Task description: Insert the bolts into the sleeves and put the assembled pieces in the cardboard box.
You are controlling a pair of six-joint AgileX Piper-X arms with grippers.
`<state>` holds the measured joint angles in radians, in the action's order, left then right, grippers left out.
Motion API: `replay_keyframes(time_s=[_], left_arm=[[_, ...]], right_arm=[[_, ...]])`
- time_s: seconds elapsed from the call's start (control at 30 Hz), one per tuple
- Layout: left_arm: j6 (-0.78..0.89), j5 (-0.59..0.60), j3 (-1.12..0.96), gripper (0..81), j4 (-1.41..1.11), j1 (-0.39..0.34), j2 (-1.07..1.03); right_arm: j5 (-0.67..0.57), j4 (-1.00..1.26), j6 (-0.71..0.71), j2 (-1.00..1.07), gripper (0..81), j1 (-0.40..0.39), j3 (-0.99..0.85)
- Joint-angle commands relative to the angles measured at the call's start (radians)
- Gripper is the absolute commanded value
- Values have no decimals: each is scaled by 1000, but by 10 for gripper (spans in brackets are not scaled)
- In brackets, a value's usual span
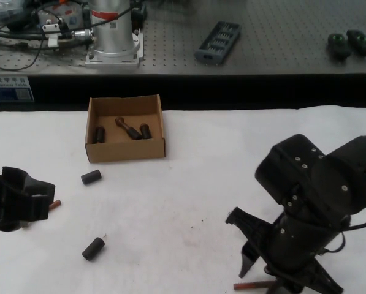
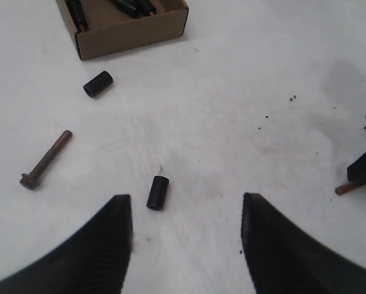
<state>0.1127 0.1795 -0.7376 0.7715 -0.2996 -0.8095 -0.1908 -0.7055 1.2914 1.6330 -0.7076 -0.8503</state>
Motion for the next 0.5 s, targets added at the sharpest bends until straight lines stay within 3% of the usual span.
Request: replay_keyframes(time_s=[0.0, 0.13, 0.33, 0.47], left_arm=[[-22, -11, -7, 401, -10, -5, 8], [-22, -11, -7, 401, -10, -5, 8], [-22, -11, -7, 401, -10, -5, 8], [-22, -11, -7, 401, -10, -5, 8]], right_arm=[[10, -9, -15, -27, 358, 7, 0], [34, -10, -15, -27, 350, 7, 0], [55, -10, -30, -27, 248, 9, 0], [49, -10, -52, -27, 243, 9, 11]])
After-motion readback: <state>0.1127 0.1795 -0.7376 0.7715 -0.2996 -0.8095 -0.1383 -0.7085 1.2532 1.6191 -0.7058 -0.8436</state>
